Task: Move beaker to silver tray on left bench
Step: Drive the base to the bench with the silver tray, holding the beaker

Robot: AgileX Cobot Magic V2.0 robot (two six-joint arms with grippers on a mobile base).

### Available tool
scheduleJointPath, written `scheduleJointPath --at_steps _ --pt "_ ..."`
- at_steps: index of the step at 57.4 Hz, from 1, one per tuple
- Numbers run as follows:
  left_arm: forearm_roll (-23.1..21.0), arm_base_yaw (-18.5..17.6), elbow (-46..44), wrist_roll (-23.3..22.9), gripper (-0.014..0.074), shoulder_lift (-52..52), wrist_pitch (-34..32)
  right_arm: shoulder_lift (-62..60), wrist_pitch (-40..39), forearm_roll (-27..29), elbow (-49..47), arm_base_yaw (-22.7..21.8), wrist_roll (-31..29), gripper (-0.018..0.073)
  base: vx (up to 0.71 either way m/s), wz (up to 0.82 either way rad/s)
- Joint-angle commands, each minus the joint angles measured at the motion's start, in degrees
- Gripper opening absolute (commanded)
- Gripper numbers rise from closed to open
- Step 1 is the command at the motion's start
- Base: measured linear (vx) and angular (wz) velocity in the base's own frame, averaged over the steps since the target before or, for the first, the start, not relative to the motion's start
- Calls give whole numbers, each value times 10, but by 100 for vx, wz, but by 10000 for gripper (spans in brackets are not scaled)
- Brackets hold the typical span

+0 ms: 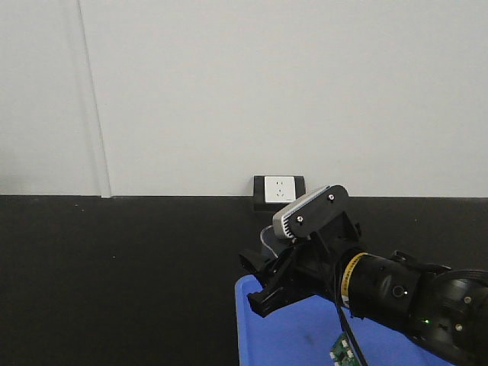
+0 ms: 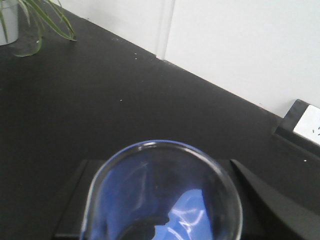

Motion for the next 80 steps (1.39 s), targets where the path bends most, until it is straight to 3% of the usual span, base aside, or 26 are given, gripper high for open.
scheduleJointPath --at_steps 1,80 --pt "-3 -1 16 -3 -6 -11 -45 -26 -32 9 -20 -1 3 -6 -21 1" --pt "-3 -1 16 -3 -6 -11 -45 -26 -32 9 -20 -1 3 -6 -25 5"
